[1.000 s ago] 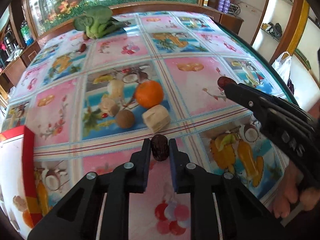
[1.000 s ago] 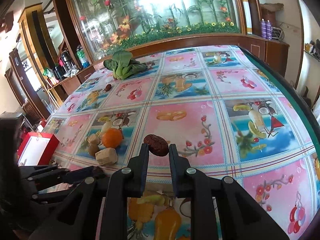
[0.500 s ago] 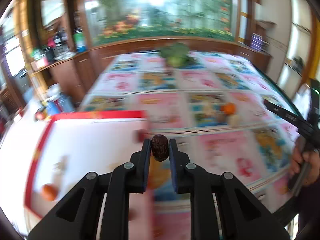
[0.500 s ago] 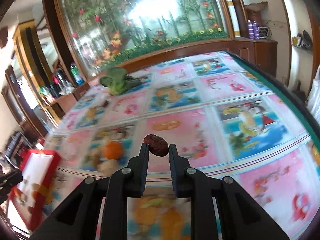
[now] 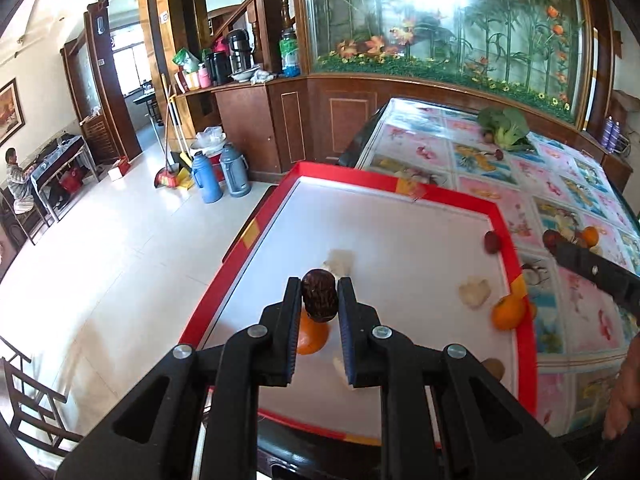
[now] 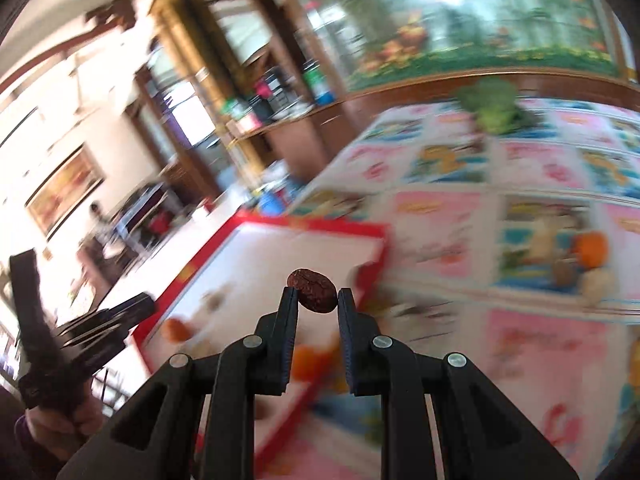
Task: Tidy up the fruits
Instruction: 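Carry both red dates over the tray and open both tools to drop them, then move both tools back to the tablecloth toward the remaining items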
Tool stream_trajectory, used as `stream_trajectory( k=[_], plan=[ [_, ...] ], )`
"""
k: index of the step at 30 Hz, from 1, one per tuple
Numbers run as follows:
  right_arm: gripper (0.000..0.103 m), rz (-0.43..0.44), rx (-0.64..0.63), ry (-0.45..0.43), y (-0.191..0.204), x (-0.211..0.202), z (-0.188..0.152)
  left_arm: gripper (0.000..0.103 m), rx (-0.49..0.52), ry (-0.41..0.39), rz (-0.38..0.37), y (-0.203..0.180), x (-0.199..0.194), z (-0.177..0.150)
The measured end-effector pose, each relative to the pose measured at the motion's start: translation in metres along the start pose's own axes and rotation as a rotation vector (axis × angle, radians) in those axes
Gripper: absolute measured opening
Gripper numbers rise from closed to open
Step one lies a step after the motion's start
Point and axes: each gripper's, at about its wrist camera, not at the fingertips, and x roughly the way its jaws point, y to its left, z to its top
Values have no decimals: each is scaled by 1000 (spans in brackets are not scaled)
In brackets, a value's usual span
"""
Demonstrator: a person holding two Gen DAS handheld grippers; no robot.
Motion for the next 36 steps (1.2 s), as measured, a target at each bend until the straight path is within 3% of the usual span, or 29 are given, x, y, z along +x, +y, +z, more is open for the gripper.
stream_trajectory(
  k=[5,16,19,21,24,31,36],
  plan=[
    [18,45,-86,85,38,23,-20,20,18,35,-34,-1,9,-18],
    [20,15,-112,228,43,59,-43,20,50,44,-24,-10,15,-22],
    [23,19,-129,196,43,48,-41,21,51,43,-15,-8,13,-22],
    [26,28,-123,171,39,39,-40,42,44,34,-10,-9,11,-21],
    [26,21,-77,108,21,20,-35,59,47,-1,3,-10,4,-19],
    [26,-95,58,19,-43,-14,-19,68,90,-29,-24,-32,-3,-8],
    [27,-221,174,-22,-99,-41,-16,72,152,-43,-101,-68,-7,8]
  ],
)
